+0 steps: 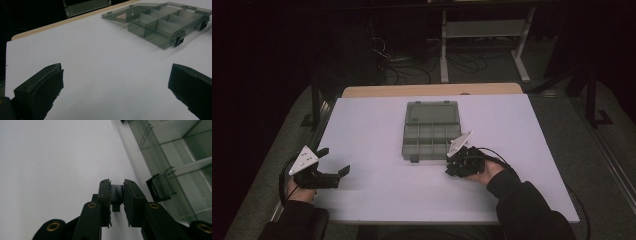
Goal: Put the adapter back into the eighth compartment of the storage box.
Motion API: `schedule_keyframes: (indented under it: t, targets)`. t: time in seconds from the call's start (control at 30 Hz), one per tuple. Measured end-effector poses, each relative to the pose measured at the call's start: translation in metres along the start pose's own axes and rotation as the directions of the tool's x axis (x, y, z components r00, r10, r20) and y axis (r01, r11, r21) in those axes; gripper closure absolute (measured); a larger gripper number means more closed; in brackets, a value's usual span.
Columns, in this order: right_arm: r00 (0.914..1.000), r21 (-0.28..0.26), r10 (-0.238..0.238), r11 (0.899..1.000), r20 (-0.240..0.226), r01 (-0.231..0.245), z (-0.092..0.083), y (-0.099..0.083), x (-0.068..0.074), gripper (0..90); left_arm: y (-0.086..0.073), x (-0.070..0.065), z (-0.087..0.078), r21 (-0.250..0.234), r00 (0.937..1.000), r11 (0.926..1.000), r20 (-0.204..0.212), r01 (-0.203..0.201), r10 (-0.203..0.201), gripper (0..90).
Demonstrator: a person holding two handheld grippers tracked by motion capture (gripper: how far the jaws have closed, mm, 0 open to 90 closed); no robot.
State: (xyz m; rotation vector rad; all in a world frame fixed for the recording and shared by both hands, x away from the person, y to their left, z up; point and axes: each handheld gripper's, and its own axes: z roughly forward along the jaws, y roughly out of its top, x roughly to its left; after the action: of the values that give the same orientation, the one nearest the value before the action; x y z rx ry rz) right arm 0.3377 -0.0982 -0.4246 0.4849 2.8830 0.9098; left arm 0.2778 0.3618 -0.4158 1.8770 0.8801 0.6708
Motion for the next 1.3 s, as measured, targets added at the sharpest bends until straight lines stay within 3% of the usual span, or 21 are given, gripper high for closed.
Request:
schedule_keyframes:
  t: [1.0,1.3]
  targets:
    - [0.9981,-0.083,0.028,0.996,0.055,-0.023,-0.035,0.002,-0.009,74.8,0.000,0.000,0.000,0.002,1.0000,1.0000,-0.003,0.004,-0.004,0.0]
    - [0.9979,-0.082,0.023,0.996,0.060,-0.018,-0.042,0.005,-0.011,74.8,0.000,0.000,0.000,0.003,1.0000,1.0000,-0.005,0.004,-0.004,0.0]
